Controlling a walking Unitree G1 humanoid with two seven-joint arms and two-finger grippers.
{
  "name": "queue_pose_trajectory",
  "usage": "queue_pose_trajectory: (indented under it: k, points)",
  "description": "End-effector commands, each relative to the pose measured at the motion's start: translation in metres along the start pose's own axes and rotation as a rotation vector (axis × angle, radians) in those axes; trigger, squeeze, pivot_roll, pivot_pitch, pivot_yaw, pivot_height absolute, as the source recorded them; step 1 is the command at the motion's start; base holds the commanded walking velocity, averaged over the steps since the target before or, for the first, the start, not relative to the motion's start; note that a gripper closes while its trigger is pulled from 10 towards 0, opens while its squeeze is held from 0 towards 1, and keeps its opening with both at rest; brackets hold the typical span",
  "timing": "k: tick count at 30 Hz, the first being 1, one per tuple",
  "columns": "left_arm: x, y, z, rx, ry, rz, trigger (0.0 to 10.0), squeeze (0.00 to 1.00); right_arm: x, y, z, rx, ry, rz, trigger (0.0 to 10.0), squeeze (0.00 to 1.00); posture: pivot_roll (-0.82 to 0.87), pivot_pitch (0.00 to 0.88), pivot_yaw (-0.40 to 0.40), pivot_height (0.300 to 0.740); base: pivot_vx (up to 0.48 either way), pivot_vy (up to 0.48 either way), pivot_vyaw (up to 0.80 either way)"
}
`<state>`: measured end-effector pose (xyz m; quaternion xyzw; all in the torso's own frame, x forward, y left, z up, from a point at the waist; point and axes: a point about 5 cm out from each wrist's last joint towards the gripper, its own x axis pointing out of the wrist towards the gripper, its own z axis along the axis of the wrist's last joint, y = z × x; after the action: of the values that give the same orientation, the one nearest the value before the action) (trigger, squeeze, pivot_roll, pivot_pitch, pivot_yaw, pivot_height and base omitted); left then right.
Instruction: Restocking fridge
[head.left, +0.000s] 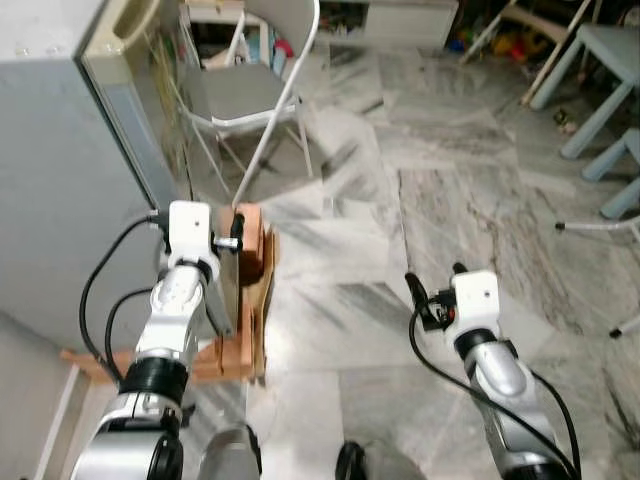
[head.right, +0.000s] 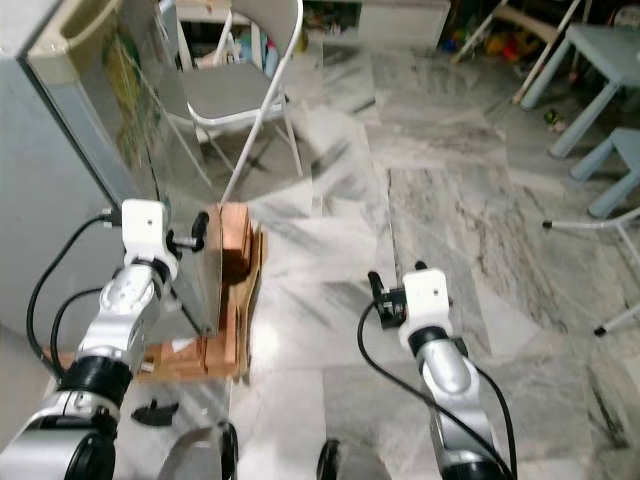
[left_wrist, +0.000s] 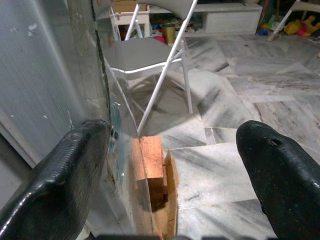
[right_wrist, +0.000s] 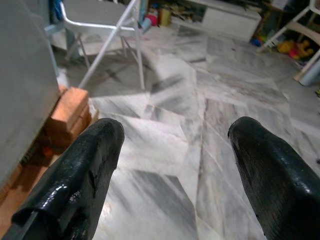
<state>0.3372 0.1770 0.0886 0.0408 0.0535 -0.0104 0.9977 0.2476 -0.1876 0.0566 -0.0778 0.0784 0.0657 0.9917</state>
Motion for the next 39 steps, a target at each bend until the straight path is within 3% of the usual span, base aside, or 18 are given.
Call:
queue_pose_trajectory:
  k: [1,7,10,17,29,39]
  points:
    - [0.001,0.008,0.003,-0.01,0.005,0.026,10.0,0.0,-0.003,-0.005,0.0,-0.008,0.01,-0.01,10.0,0.0,0.0,0.087,-0.047,0.74,0.0,0.0,0.0]
    - [-0.009,0.002,-0.019,0.004,0.084,-0.036,10.0,0.0,-0.003,-0.003,-0.002,-0.006,0.02,0.001,10.0,0.0,0.01,0.09,-0.048,0.74,0.0,0.0,0.0]
    - [-0.015,0.013,-0.028,0.048,0.122,0.008,10.0,0.0,-0.002,-0.002,-0.002,-0.005,0.026,0.013,10.0,0.0,0.01,0.091,-0.052,0.74,0.0,0.0,0.0]
    - [-0.011,0.039,-0.021,0.085,0.109,0.165,10.0,0.0,-0.001,-0.001,-0.004,-0.006,0.032,0.021,10.0,0.0,0.01,0.091,-0.052,0.74,0.0,0.0,0.0]
    - [0.0,0.042,-0.005,0.115,0.069,0.224,10.0,0.0,-0.001,-0.001,-0.003,-0.006,0.032,0.018,10.0,0.0,0.01,0.091,-0.05,0.74,0.0,0.0,0.0]
    - [-0.013,0.047,-0.024,0.13,0.124,0.267,10.0,0.0,-0.002,0.0,-0.004,0.001,0.036,0.021,10.0,0.0,0.01,0.094,-0.05,0.74,0.0,0.0,0.0]
